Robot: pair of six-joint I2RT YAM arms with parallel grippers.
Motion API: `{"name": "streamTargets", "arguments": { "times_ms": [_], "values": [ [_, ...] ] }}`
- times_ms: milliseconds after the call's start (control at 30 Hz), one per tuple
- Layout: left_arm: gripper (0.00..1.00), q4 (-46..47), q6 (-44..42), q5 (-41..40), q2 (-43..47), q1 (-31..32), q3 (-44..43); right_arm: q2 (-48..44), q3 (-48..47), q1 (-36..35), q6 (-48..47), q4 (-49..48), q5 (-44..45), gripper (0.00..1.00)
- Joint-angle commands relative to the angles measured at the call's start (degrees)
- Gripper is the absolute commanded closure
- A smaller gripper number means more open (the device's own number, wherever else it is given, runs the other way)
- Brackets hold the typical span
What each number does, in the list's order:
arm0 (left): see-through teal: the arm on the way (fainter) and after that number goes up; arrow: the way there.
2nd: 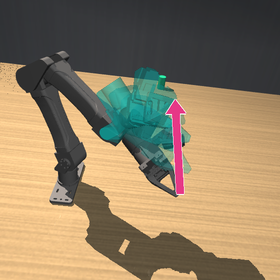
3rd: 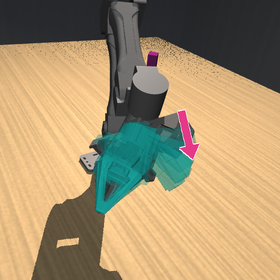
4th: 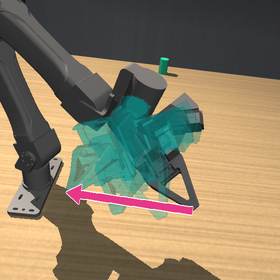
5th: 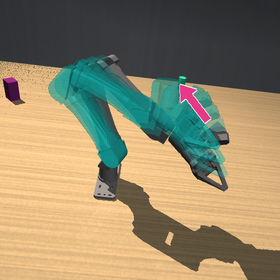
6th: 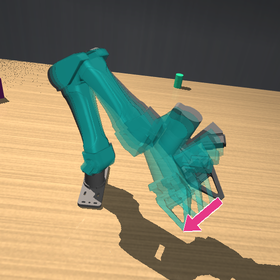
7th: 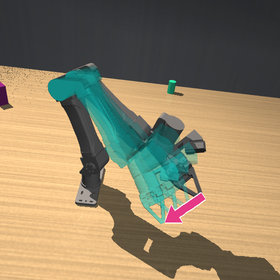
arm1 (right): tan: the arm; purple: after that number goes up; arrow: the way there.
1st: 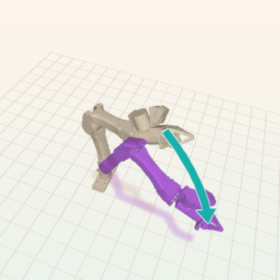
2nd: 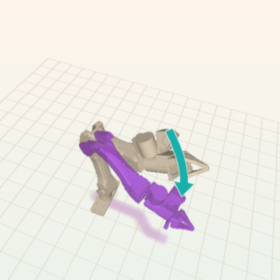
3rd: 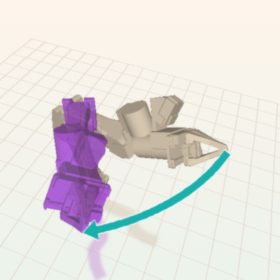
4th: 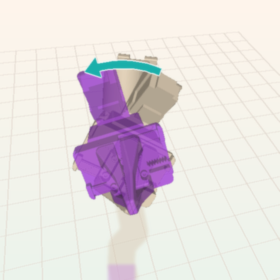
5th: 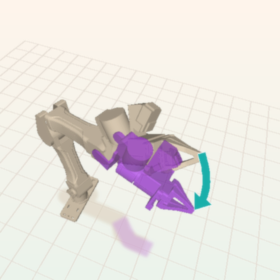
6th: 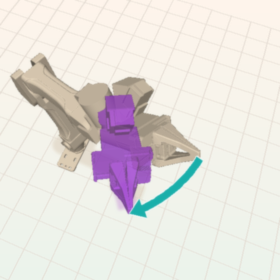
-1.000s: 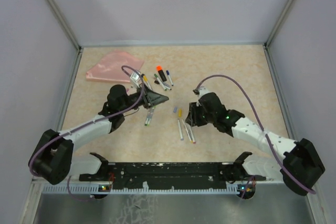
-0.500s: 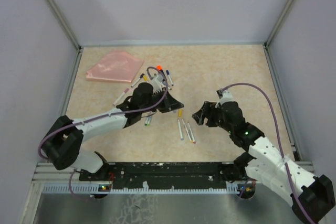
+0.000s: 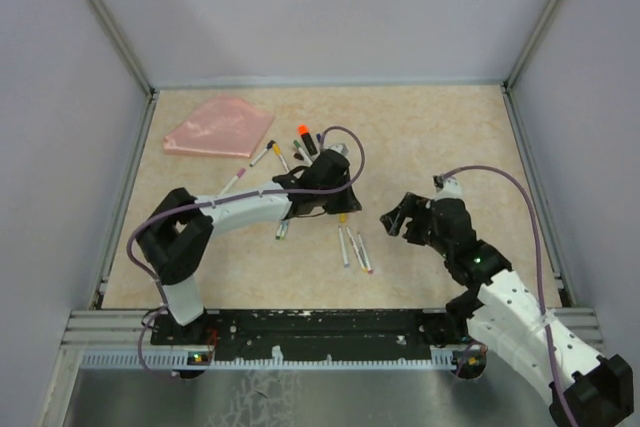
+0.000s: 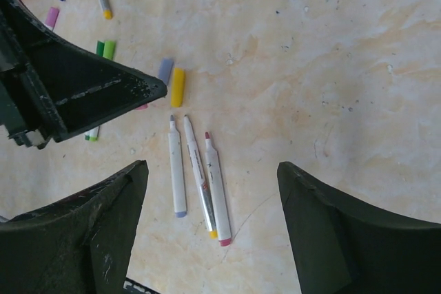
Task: Open the pen caps
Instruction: Place the pen cap at the center of the board.
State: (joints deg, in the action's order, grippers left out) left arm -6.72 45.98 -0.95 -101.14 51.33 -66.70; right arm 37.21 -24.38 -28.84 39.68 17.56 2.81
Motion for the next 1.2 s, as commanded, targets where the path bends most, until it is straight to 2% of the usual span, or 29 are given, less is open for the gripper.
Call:
{"name": "streamTargets", "arguments": {
  "times_ms": [0, 267, 633, 1167],
  "values": [
    [0.97, -7.4, -2.0, -3.7, -5.1, 0.6, -5.3, -2.9, 0.9, 1.6, 1.6, 0.4, 1.5, 0.24],
    [0.90, -9.9, -2.5, -3.4, -10.9, 0.8, -10.3, -4.1, 1.4, 2.2, 2.2, 1.1, 1.6, 0.24],
    [0.72, -12.0, -2.8, -4.0, -13.3, 0.7, -11.1, -4.4, 1.9, 2.6, 2.6, 0.6, 0.9, 0.24],
    [0.67, -13.3, -6.5, -4.2, -12.0, 0.7, -14.4, -4.7, 2.4, 3.1, 2.8, 0.1, -0.6, 0.24]
  ]
}}
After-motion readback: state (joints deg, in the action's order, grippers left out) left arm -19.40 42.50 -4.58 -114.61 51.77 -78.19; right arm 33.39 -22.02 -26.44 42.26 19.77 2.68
